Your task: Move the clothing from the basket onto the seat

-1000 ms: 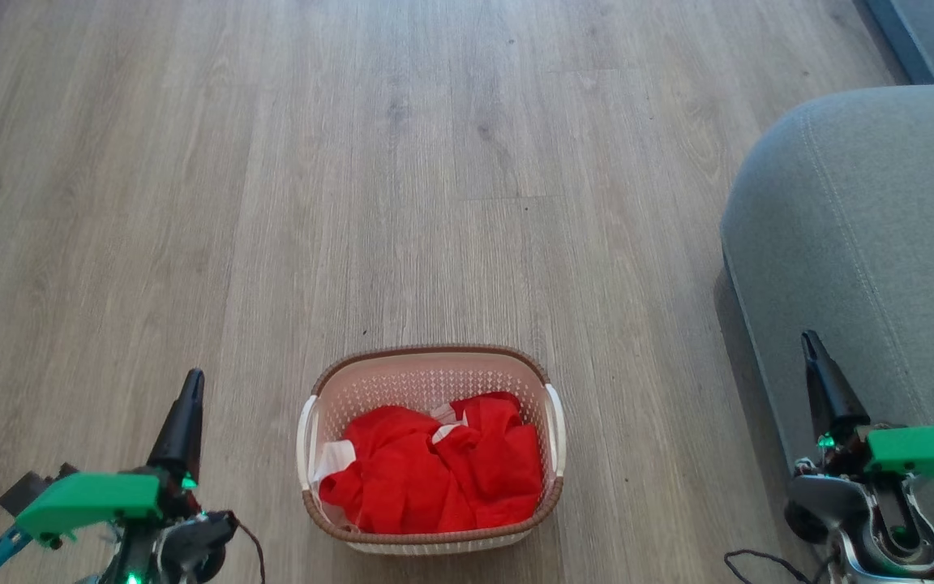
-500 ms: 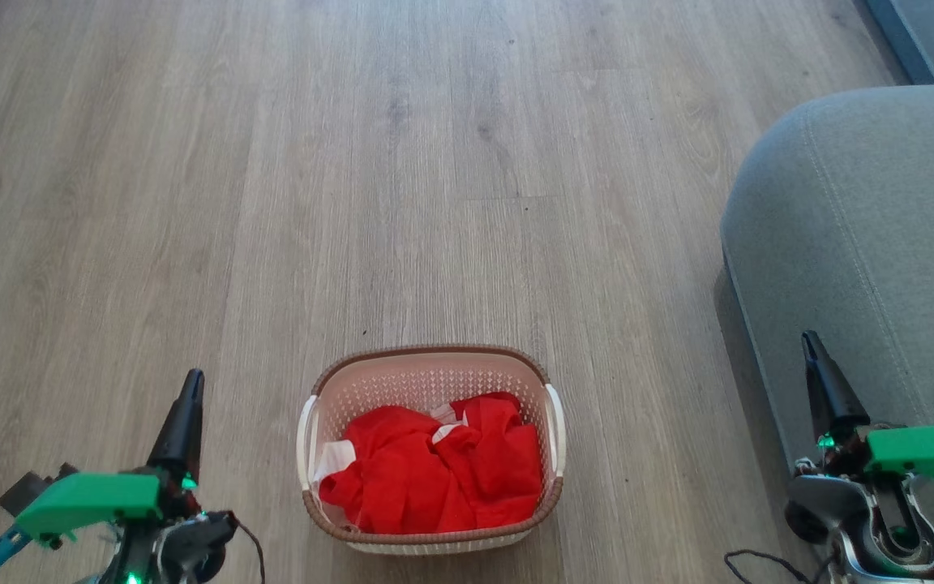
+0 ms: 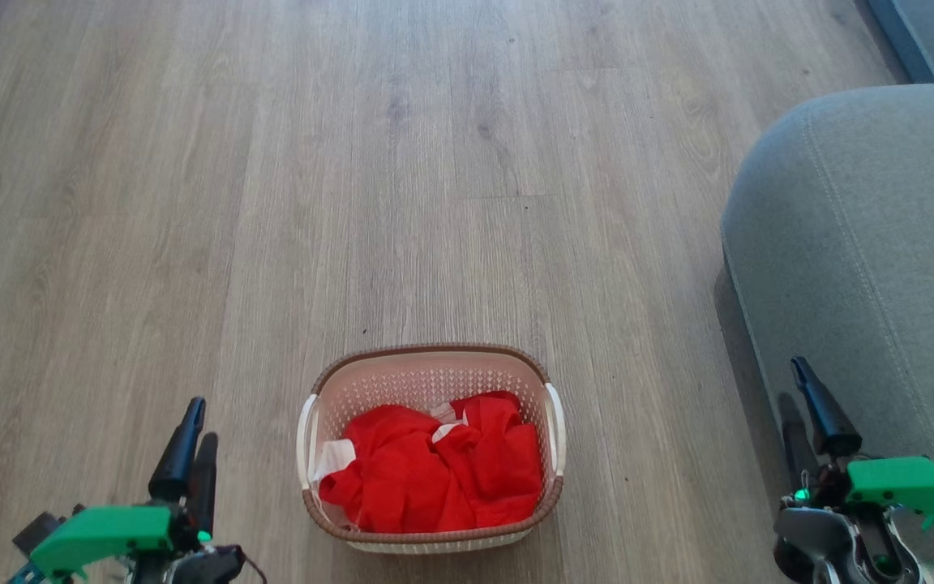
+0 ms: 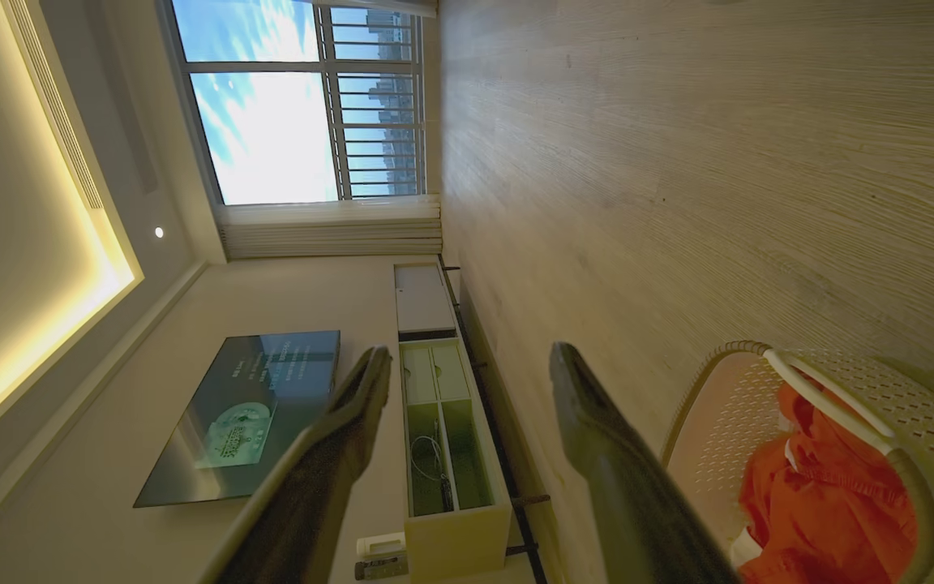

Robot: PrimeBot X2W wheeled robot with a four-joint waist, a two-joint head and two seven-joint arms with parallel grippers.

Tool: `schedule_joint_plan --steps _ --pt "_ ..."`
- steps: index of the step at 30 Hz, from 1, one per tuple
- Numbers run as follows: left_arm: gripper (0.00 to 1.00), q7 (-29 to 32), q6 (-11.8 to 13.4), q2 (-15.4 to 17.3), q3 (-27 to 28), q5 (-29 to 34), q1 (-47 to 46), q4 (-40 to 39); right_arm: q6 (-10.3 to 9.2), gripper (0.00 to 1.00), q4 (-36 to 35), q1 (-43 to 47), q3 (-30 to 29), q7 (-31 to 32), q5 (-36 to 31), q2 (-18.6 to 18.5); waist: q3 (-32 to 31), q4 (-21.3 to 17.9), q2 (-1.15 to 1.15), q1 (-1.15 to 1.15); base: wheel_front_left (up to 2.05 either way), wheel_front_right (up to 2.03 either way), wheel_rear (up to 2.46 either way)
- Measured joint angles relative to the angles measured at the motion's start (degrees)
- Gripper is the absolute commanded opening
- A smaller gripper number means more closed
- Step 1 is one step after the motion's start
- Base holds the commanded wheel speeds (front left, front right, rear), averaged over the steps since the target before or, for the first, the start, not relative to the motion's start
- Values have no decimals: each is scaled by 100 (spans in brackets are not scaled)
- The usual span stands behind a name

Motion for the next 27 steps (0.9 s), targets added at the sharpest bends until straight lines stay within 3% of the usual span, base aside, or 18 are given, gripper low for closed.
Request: schedule_joint_plan --steps 10,27 --pt "100 -176 0 13 -107 294 -187 108 0 100 100 -231 204 -230 -211 -30 16 -2 0 0 0 0 0" --pt "100 -434 -2 35 -143 1577 -487 182 0 100 312 -612 403 -500 -1117 -154 59 -2 0 0 0 0 0"
